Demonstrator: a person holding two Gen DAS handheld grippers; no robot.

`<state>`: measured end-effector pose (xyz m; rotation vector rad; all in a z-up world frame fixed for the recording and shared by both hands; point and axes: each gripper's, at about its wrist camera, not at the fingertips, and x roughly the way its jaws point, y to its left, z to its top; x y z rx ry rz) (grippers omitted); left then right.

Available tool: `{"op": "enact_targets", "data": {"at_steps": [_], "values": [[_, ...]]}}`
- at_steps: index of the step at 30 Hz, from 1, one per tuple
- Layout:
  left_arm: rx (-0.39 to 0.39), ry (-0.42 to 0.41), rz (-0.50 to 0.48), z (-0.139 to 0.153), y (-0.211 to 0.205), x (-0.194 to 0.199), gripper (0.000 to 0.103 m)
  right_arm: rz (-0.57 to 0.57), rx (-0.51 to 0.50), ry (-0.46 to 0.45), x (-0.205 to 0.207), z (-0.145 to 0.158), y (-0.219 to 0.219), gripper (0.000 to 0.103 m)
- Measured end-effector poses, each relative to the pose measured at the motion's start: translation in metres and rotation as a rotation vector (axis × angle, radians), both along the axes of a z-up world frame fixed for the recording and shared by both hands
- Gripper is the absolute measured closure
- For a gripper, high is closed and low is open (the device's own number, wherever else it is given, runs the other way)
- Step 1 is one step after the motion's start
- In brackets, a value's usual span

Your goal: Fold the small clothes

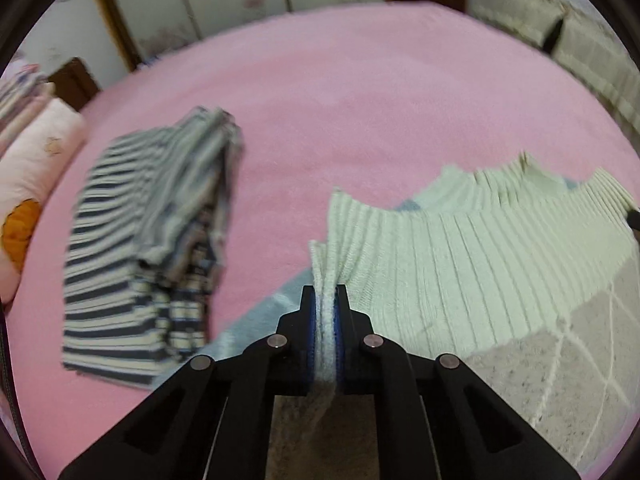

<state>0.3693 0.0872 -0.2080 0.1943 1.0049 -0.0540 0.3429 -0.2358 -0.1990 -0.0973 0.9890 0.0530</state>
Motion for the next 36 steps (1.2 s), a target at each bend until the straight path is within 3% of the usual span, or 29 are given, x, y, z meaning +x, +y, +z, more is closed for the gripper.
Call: {"op": "enact_targets", "data": {"at_steps": [4,12,15,17,19,21,24,26,30,34,36], "values": [[0.017,-0.08,0.025,0.013,0.008,-0.016,0.098,-0.102,0.044,-0.12,-0.013,0.022,-0.025,0.097],[0.099,-0.065,0.077,-0.037,0.003,0.001,0.097,-0.157,0.01,-0.04,-0.003,-0.027,-0.03,0.097],[0.101,-0.078,0.09,-0.045,0.004,0.006,0.094,-0.161,0.006,-0.03,0.0,-0.028,-0.029,0.096],[0.105,-0.078,0.094,-0.041,0.001,0.002,0.082,-0.145,0.0,-0.021,0.0,-0.022,-0.027,0.094],[0.093,-0.076,0.11,-0.029,-0.002,-0.009,0.049,-0.138,0.036,-0.02,-0.006,-0.009,-0.025,0.082],[0.073,-0.09,0.131,-0.014,0.002,-0.02,0.038,-0.144,0.094,-0.035,-0.016,0.01,-0.026,0.075],[0.027,-0.128,0.123,0.016,0.008,-0.046,0.038,-0.114,0.181,-0.079,-0.046,0.047,-0.026,0.074],[0.015,-0.152,0.109,0.035,0.013,-0.069,0.038,-0.09,0.185,-0.105,-0.065,0.068,-0.025,0.073],[0.011,-0.17,0.065,0.059,0.022,-0.118,0.038,-0.056,0.162,-0.152,-0.119,0.098,-0.027,0.061],[-0.002,-0.141,0.069,0.054,0.034,-0.154,0.038,-0.072,0.146,-0.14,-0.153,0.09,-0.039,0.058],[-0.036,-0.116,0.099,0.041,0.043,-0.169,0.038,-0.094,0.136,-0.099,-0.162,0.071,-0.048,0.058]]}}
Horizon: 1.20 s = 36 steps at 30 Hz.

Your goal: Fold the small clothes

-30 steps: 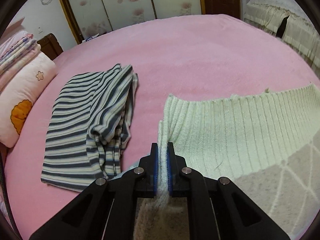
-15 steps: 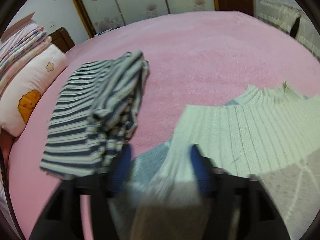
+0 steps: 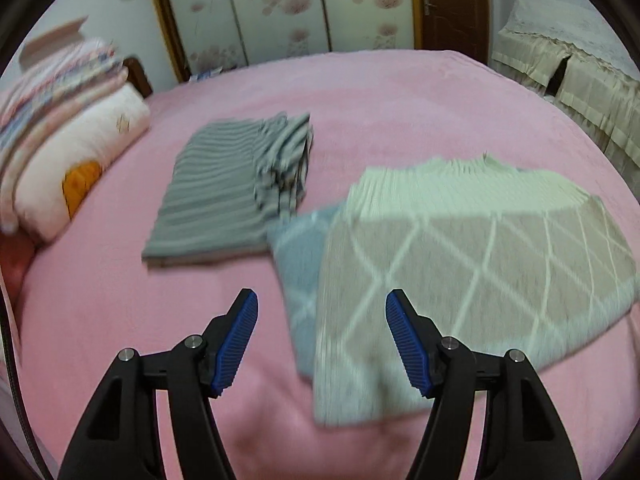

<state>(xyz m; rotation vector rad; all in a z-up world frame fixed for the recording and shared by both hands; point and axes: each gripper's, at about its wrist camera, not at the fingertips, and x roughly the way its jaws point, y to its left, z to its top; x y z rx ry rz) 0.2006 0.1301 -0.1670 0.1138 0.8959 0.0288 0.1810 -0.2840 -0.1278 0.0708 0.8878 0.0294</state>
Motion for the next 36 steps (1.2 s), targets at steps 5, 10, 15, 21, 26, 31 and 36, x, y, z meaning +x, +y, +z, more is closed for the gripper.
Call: {"op": "enact_targets", "data": {"at_steps": [5,10,15,21,26,31,36], "values": [[-0.16,0.042,0.094,-0.029,0.023,-0.019,0.04,-0.037,0.097,0.097,-0.013,-0.042,-0.009,0.058],[-0.255,0.053,0.131,-0.046,0.033,-0.023,0.052,-0.059,0.126,0.105,-0.013,-0.066,-0.008,0.058],[-0.288,0.064,0.13,-0.058,0.031,-0.023,0.072,-0.054,0.182,0.118,-0.009,-0.083,-0.008,0.071],[-0.184,0.041,0.154,-0.057,0.022,-0.028,0.093,-0.045,0.113,0.102,-0.012,-0.081,0.001,0.095],[-0.143,0.036,0.195,-0.066,0.019,-0.038,0.094,-0.105,0.142,0.105,-0.014,-0.083,-0.012,0.095],[-0.15,0.019,0.203,-0.079,0.022,-0.044,0.094,-0.116,0.12,0.124,-0.014,-0.098,-0.012,0.095],[-0.153,0.006,0.194,-0.084,0.022,-0.044,0.093,-0.115,0.101,0.119,-0.012,-0.105,-0.007,0.094]]}}
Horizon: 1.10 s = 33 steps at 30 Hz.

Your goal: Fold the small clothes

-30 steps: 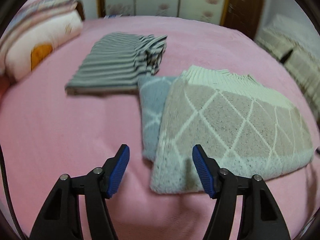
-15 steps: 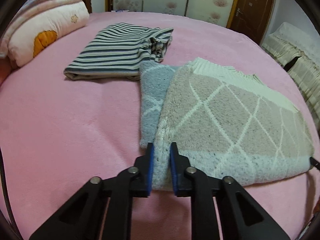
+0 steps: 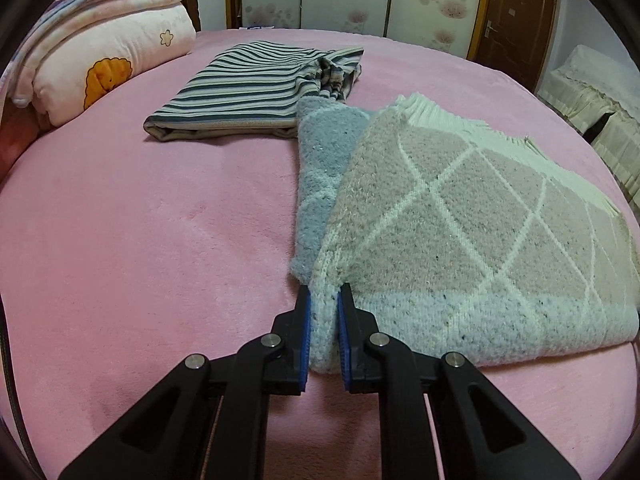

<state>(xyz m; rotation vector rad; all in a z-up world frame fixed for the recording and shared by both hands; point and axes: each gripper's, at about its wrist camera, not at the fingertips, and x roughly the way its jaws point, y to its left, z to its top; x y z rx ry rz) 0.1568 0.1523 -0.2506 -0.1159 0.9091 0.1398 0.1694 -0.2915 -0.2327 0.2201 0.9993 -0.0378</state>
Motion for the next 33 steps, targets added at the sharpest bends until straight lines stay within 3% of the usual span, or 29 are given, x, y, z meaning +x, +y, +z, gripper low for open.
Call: {"op": "enact_targets", "data": {"at_steps": [3,5,7,8,10,14,19,25,33], "values": [[0.004,-0.003,-0.001,0.003,0.0,-0.001,0.083,0.024,-0.043,-0.004,-0.001,0.004,0.007,0.093],[0.016,0.001,0.017,0.005,0.002,-0.002,0.067,0.028,-0.051,-0.003,-0.003,0.008,0.009,0.092],[0.018,0.011,0.058,0.009,0.008,-0.003,0.035,0.022,-0.051,-0.005,-0.005,0.012,0.01,0.087],[0.016,0.018,0.075,0.011,0.011,-0.003,0.03,0.016,-0.058,-0.004,-0.006,0.014,0.012,0.085],[-0.012,0.025,0.084,0.015,0.016,-0.005,0.028,-0.001,-0.074,0.001,-0.009,0.019,0.014,0.076],[0.001,0.057,0.087,0.026,0.012,-0.009,0.027,-0.014,-0.066,-0.003,-0.021,0.031,0.021,0.072],[0.045,0.05,0.058,0.049,-0.007,-0.024,0.021,0.0,-0.006,-0.024,-0.043,0.046,0.033,0.071],[0.043,0.055,0.054,0.073,-0.023,-0.047,0.019,0.043,0.044,-0.032,-0.072,0.059,0.056,0.071],[-0.14,0.043,0.042,0.081,-0.026,-0.088,0.019,0.081,0.132,-0.022,-0.102,0.06,0.082,0.071]]}}
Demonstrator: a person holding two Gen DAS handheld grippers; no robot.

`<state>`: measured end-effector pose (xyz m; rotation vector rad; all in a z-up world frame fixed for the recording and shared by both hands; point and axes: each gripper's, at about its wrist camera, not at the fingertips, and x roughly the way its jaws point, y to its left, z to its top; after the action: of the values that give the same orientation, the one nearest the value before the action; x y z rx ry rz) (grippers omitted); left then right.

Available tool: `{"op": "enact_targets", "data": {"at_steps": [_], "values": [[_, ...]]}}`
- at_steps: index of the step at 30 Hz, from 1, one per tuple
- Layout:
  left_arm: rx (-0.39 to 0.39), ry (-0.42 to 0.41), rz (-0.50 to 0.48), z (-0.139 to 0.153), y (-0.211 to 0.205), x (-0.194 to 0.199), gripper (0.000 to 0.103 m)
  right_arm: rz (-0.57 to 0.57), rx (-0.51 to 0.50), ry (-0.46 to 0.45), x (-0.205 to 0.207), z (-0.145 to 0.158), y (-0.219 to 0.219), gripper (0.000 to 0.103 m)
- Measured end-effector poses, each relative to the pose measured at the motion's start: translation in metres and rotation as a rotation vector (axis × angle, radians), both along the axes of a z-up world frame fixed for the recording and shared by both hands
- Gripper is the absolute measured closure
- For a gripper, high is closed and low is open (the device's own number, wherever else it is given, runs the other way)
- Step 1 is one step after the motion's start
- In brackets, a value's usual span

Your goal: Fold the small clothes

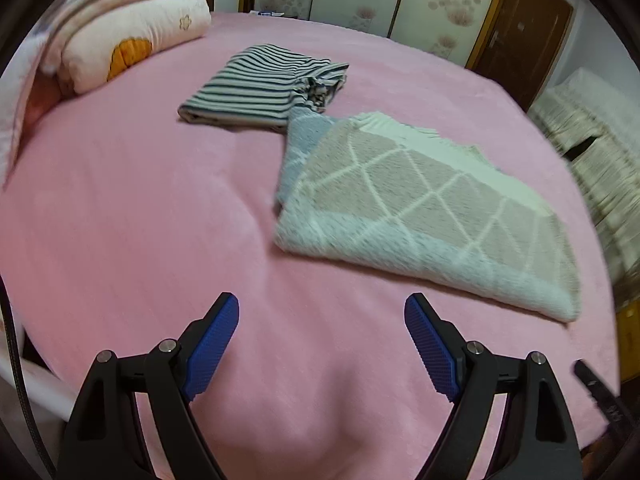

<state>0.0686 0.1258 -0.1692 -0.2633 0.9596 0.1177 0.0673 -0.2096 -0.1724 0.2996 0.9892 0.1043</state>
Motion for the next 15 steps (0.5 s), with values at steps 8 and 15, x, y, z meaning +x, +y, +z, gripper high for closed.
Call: {"op": "enact_targets", "data": {"at_steps": [8,15], "values": [[-0.212,0.002,-0.034,-0.005,-0.001,-0.017,0.019,0.032,0.016,-0.037,-0.007,0.016,0.018,0.071],[-0.307,-0.03,-0.094,0.004,-0.015,-0.017,0.018,0.072,0.012,-0.089,-0.005,0.035,0.042,0.071]]}}
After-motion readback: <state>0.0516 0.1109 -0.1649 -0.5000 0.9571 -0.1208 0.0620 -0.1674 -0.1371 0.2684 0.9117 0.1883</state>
